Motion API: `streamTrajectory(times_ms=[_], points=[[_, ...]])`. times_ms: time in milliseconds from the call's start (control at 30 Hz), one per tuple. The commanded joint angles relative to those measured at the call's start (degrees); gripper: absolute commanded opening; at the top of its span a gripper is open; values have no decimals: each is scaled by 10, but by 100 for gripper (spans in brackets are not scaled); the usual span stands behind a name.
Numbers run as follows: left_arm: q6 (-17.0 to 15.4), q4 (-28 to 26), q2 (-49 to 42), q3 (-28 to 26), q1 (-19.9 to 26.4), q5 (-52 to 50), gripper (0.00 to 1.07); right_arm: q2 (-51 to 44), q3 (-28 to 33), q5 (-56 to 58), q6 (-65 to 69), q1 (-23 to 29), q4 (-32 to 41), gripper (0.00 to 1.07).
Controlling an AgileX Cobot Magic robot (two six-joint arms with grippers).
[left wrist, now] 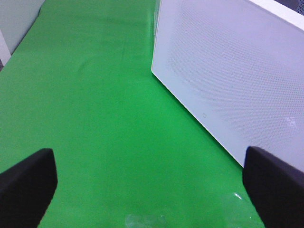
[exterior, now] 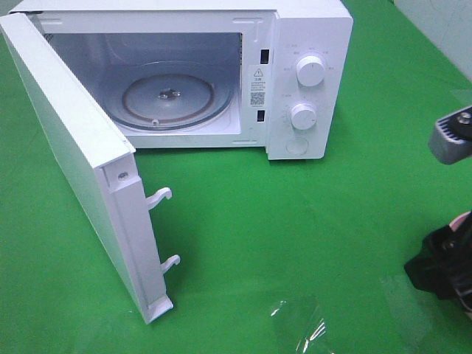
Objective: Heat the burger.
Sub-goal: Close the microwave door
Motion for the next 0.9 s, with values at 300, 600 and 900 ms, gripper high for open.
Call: streamTrajectory(times_ms=[300,600,900], points=[[-1,-1,-3,2,1,-4,99,-168,0,77,-42,-2,20,78],[-1,-1,-3,2,1,-4,99,-265,1,105,-49,-4,17,76],[-1,-1,-3,2,1,-4,99,-338,1,92,-104,-137,23,76]])
